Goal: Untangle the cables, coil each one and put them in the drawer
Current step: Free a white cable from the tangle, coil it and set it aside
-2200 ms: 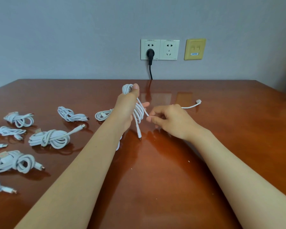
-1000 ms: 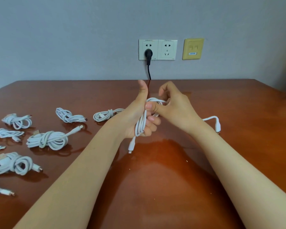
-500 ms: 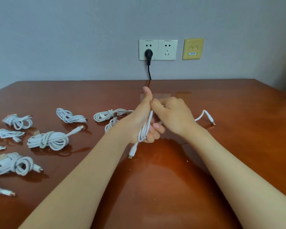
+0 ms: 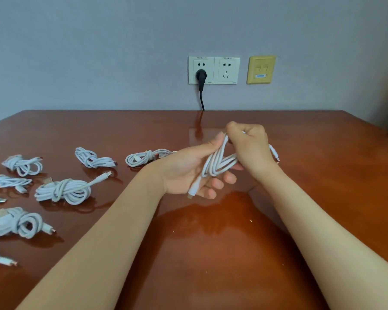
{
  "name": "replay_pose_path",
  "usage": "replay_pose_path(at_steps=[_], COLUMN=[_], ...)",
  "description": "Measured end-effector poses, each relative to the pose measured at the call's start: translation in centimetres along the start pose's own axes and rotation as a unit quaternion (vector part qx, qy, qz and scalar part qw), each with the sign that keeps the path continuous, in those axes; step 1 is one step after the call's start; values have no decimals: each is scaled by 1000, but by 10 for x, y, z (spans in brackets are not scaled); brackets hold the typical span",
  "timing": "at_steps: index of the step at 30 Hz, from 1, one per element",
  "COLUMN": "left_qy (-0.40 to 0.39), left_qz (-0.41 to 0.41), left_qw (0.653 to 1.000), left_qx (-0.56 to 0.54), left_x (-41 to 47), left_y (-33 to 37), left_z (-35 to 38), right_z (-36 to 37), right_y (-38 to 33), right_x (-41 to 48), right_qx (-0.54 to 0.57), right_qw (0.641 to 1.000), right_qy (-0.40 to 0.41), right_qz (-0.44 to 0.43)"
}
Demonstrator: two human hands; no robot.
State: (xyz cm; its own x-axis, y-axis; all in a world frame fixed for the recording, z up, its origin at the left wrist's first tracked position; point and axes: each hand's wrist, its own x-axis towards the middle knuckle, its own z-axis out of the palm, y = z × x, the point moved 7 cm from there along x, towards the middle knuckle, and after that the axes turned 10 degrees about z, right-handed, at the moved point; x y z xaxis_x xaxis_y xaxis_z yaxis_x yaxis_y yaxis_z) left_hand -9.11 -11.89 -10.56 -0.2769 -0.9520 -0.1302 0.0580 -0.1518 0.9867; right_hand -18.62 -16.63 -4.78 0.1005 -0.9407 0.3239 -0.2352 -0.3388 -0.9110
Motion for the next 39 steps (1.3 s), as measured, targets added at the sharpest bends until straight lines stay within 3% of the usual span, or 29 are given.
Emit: replay_pose_path(at_steps=[4,8,13,20,24,28,33,37,39], left_qy=[83,65,74,46,110,133,168,188,200], left_qz=[2,-33,-17,2,20,25,23,15,21], left_qw=[991,983,976,988,965,973,960,958,958], left_qx=[103,166,204,150,238,184,225,214,203], left_x=[4,3,3,2,8,9,7,2,0], left_y=[-3,2,5,6,6,5,10,15,19], left_z=[-13,-8,-4,1,1,3,-4,-15,-22], right_z=[6,9,9,3,5,6,7,9,9], right_y=[5,7,7,7,12,12,13,12,13], right_x=[0,-1,-3,-1,-1,-1,4,8,10], right_qx=[-90,-221,-284,-272,-270,-269,-225,-121,-140], right_qw=[996,975,958,960,960,961,974,991,987], right_qy=[-20,4,29,57,62,54,8,-47,-74], right_qz=[-1,3,16,36,50,41,29,23,6])
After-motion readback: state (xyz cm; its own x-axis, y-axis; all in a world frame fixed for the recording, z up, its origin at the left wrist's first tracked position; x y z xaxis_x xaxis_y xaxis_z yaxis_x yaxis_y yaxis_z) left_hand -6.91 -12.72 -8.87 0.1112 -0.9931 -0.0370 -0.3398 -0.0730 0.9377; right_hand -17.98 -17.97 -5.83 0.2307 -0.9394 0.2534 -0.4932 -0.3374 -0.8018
